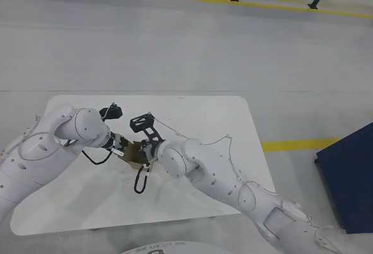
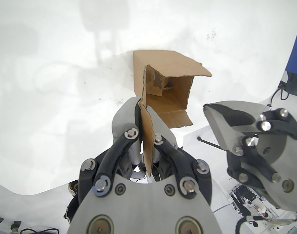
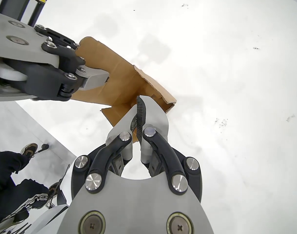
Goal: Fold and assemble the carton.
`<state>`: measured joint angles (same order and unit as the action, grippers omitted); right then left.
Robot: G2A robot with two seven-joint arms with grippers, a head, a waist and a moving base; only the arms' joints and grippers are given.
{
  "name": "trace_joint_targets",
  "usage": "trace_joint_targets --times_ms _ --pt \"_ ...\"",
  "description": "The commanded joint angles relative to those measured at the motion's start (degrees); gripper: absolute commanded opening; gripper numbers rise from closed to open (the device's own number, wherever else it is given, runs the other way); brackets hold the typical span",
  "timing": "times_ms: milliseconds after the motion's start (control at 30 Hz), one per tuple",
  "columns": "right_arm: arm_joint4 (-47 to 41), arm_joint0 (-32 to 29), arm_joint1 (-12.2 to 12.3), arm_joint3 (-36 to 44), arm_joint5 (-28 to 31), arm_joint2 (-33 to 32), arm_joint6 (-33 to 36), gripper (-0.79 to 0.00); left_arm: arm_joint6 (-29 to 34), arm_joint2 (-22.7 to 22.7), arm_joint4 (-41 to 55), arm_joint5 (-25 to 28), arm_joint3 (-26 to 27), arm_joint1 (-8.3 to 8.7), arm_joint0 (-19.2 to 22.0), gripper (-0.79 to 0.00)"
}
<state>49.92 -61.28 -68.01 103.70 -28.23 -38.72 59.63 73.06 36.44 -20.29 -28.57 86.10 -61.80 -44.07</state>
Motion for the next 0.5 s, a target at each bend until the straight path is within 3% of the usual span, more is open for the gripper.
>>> trace_joint_targets --times_ms 0,133,200,267,333,433,467 --pt "0.4 2.0 -1.0 -1.5 -1.7 1.8 1.6 -0.785 0.0 0.0 0.0 0.0 0.0 0.00 0.0 -0.785" --pt "-0.1 5.3 -2.4 -4.6 -3.5 3.1 4.5 -0.785 0.0 0.0 0.0 0.0 0.0 0.00 0.0 -0.785" --pt "-0.4 6.1 -2.8 -5.9 -3.8 3.1 5.4 -0.785 0.0 0.0 0.0 0.0 0.0 0.00 0.0 -0.554" --pt "-0.9 6.5 -3.2 -7.5 -3.8 3.2 5.7 -0.785 0.0 0.0 0.0 0.0 0.0 0.00 0.0 -0.409" --pt "-1.5 6.9 -4.0 -8.5 -4.3 4.4 5.5 -0.785 -2.7 1.1 0.3 2.8 -0.7 0.55 -2.2 -0.179" --pt "-2.5 8.1 -5.0 -10.7 -4.9 5.2 5.6 -0.785 -3.7 4.0 1.3 5.3 0.8 1.62 -4.6 -0.003" --pt "-2.8 8.4 -5.2 -11.4 -5.0 5.4 5.6 -0.785 -3.6 4.9 1.7 6.1 1.3 2.00 -5.3 0.000"
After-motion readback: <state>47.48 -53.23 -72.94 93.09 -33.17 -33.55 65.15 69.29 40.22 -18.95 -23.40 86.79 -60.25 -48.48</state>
